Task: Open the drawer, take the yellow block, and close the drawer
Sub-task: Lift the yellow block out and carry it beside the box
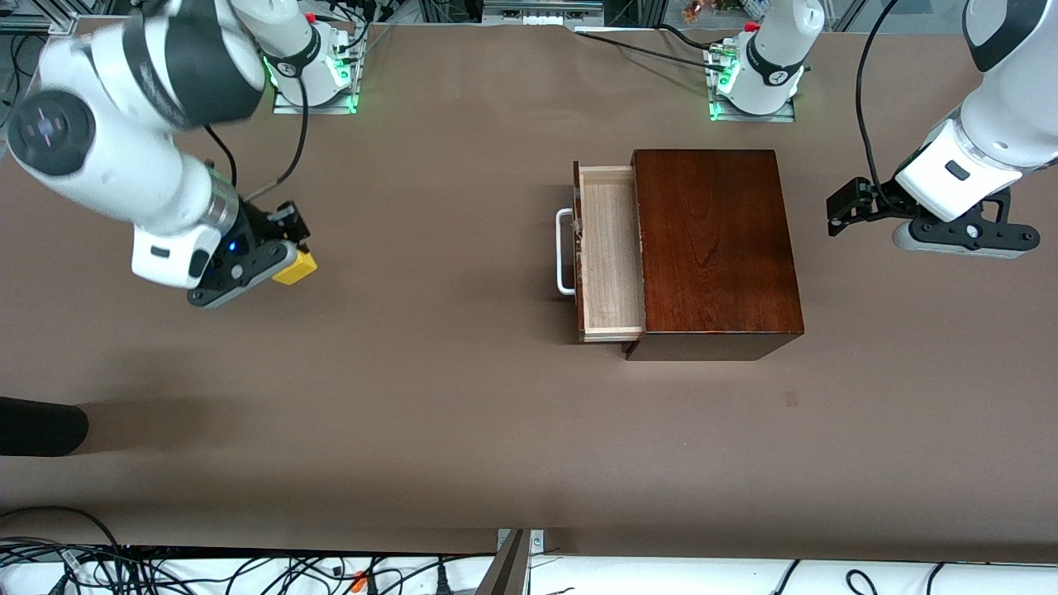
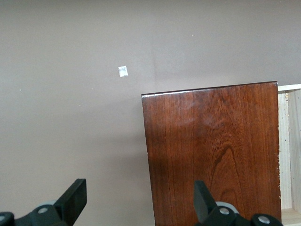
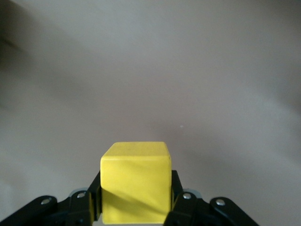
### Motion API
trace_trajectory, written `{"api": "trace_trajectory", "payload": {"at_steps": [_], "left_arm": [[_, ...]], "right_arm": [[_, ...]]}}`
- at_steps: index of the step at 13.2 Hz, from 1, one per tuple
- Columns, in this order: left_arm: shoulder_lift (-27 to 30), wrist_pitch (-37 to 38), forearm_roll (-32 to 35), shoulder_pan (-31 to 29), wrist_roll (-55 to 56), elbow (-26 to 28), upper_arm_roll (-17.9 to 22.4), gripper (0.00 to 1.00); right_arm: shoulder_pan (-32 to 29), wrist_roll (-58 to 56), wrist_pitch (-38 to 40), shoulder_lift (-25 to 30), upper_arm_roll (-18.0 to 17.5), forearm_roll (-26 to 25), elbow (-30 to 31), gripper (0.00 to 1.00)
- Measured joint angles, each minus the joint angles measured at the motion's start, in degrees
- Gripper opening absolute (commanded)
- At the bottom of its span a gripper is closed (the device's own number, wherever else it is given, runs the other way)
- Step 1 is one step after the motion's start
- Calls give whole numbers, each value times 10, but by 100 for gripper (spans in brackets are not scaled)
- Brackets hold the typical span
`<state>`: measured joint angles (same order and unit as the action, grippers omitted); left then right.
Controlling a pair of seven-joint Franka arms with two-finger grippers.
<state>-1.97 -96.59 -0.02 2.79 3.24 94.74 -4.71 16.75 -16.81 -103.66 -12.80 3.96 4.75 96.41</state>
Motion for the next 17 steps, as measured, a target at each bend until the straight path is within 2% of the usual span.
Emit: {"api": "trace_trajectory", "payload": {"at_steps": [4, 7, 10, 11, 12, 13, 17], "left_arm": [[0, 0, 0, 0, 0, 0, 0, 100], [0, 0, 0, 0, 0, -1, 0, 100], [0, 0, 0, 0, 0, -1, 0, 100], [0, 0, 0, 0, 0, -1, 0, 100], [0, 0, 0, 0, 0, -1, 0, 100], [0, 0, 0, 1, 0, -1, 0, 100], [0, 0, 0, 1, 0, -2, -1, 100]], "right_arm": [[-21, 58, -185, -11, 11, 0, 167, 6], [-26, 98, -259, -58, 13, -1, 198, 6], [-36, 114, -331, -118, 14, -1, 196, 13], [-37, 131, -347, -132, 14, -1, 196, 31], [-37, 145, -358, -143, 13, -1, 195, 68], [-37, 151, -368, -152, 13, -1, 195, 100], [-37, 153, -373, -154, 13, -1, 182, 100]]}}
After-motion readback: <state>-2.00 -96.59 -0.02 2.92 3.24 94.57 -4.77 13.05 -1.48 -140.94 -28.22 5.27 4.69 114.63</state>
